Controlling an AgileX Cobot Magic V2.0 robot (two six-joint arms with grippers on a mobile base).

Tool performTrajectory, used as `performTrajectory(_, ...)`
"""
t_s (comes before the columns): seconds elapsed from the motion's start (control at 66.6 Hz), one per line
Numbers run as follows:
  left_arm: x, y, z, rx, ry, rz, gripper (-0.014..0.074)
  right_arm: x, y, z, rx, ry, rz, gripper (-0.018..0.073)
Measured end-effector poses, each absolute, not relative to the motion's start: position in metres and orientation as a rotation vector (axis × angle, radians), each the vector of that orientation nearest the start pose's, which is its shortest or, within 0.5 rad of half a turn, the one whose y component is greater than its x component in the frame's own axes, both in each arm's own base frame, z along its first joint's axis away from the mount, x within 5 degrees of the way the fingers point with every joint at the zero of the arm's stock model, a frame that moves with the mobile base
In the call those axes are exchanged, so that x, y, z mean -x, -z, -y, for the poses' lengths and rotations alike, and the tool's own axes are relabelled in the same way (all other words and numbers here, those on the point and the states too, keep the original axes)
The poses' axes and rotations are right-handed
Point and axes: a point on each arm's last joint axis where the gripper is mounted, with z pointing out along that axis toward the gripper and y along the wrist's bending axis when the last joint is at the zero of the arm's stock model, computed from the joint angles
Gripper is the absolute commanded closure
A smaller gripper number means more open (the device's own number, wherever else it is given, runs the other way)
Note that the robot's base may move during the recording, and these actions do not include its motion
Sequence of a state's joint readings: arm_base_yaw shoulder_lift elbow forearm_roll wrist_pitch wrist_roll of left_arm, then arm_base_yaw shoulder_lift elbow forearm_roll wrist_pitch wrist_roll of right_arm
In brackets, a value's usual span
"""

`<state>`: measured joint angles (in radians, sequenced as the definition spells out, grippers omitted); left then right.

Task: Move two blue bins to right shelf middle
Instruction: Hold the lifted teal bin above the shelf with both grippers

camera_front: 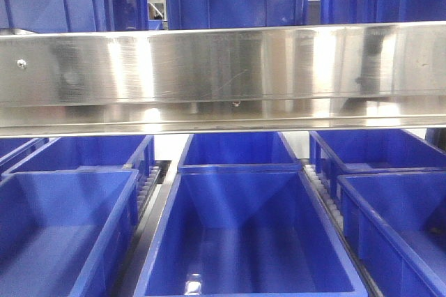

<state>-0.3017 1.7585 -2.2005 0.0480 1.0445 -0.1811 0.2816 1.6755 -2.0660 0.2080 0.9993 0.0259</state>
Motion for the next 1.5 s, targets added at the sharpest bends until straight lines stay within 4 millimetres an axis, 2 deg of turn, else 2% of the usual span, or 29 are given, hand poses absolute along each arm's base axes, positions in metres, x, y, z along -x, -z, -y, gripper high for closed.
performTrajectory(1.501, -0.3593, -0.4940, 0.1078, -0.126, 0.235, -2.090, 0.0707, -0.3396, -0.4907, -0.1147, 0.257, -0.437, -2.091, 0.0713)
